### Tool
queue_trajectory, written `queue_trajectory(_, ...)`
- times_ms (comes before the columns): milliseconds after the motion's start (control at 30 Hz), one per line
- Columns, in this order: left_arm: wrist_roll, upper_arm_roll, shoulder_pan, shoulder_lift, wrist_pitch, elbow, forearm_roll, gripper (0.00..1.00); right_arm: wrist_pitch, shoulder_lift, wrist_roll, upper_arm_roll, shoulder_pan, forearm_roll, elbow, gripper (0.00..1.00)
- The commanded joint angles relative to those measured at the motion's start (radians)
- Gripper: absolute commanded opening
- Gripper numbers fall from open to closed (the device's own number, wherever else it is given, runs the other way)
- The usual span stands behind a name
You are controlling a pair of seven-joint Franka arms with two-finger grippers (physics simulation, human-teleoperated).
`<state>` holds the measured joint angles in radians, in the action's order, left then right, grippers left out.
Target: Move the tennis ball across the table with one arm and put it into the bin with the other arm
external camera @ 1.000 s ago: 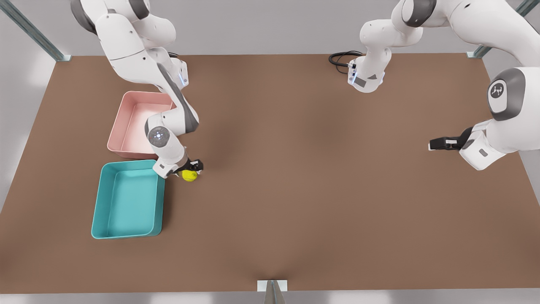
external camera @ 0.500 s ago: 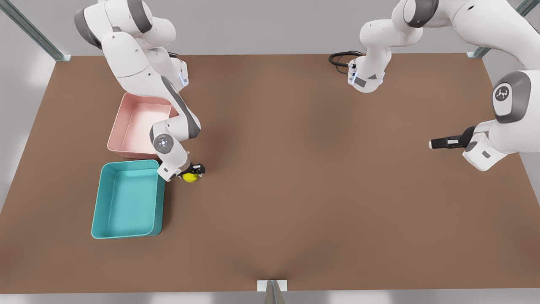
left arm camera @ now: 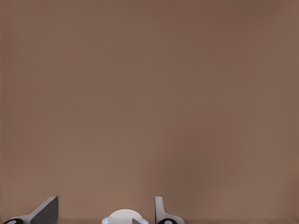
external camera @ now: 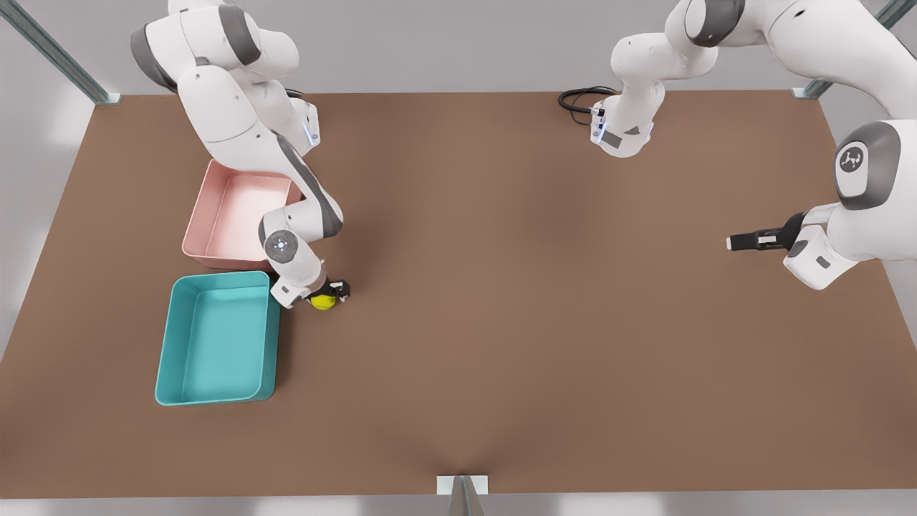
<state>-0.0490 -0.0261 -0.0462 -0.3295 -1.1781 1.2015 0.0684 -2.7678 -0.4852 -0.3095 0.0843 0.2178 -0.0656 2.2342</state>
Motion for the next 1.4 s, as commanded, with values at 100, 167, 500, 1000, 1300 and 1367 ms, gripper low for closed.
queue_trajectory(100,-0.015,0.0,0.0,0.001,0.001,-0.002,-0.002,1.0,-0.01,0.01,-0.007,0.002,0.0,0.0,0.001,0.87)
queue_trajectory(167,-0.015,0.0,0.0,0.001,0.001,-0.002,-0.002,1.0,-0.01,0.011,-0.007,0.002,0.0,0.0,0.001,0.79)
queue_trajectory(500,-0.015,0.0,0.0,0.001,0.001,-0.002,-0.004,1.0,-0.001,0.022,0.035,0.003,-0.029,0.0,-0.013,0.68)
queue_trajectory(1000,-0.015,0.0,-0.001,0.001,0.003,-0.002,-0.002,1.0,0.393,0.086,0.36,0.037,-0.146,0.072,-0.353,0.68)
queue_trajectory(1300,-0.014,0.058,0.003,0.035,-0.167,0.095,-0.015,1.0,0.399,-0.02,0.599,0.028,-0.354,0.072,-0.418,0.69)
queue_trajectory(1367,-0.014,0.089,0.002,0.052,-0.19,0.101,-0.036,1.0,0.402,-0.032,0.601,0.025,-0.364,0.07,-0.409,1.0)
